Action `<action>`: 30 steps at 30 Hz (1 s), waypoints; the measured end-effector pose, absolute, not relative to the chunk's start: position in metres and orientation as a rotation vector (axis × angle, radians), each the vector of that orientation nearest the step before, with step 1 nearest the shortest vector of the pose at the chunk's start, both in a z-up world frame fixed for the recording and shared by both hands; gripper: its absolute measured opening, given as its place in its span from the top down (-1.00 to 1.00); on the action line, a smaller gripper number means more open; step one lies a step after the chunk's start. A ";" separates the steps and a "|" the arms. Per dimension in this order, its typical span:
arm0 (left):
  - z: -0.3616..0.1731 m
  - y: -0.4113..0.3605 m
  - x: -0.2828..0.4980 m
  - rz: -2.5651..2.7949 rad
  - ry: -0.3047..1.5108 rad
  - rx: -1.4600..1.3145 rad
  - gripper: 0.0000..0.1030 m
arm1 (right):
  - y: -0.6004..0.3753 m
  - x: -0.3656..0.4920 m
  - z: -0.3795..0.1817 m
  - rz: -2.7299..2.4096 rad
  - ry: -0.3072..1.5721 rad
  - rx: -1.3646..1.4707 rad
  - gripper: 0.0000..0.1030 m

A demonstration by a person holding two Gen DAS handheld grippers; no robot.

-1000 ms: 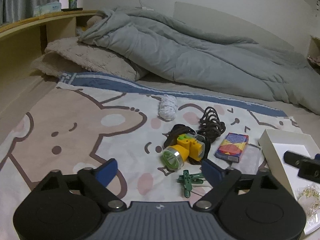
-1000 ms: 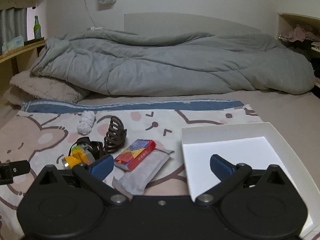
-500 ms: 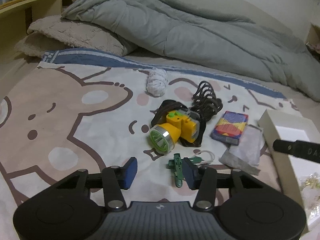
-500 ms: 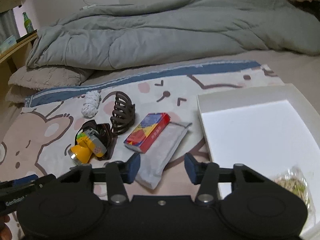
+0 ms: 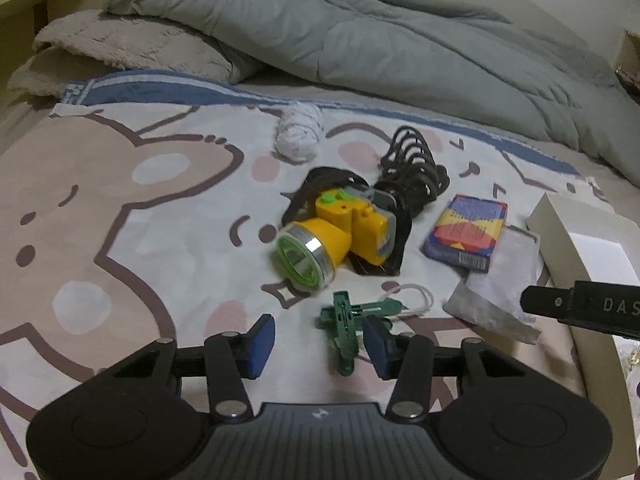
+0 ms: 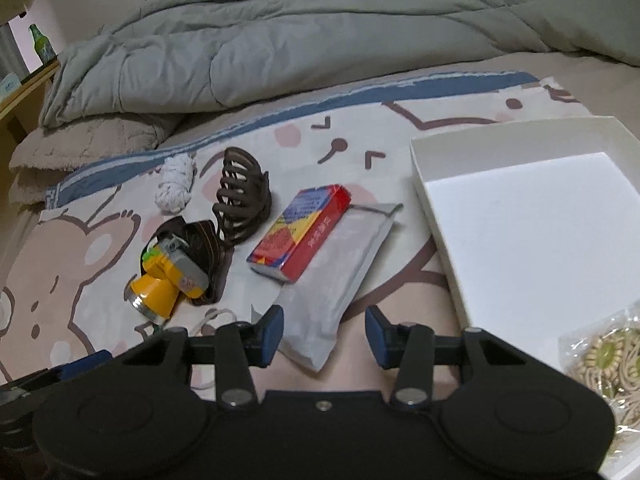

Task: Organize objects
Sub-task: 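Grasp the green clothespin with the left gripper while the right grasps the grey pouch, then lift the grey pouch with the right gripper while the left holds the clothespin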

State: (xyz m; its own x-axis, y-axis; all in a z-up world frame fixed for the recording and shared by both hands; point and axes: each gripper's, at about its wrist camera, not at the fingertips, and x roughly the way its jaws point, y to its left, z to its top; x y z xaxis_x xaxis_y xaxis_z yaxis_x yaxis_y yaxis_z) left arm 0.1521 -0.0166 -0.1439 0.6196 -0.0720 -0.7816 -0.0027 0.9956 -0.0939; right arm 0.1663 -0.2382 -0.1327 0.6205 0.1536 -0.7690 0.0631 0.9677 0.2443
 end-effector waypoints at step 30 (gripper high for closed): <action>-0.114 -0.008 0.122 -0.067 0.912 -0.016 0.80 | -0.223 0.129 -0.108 0.265 0.905 0.064 0.97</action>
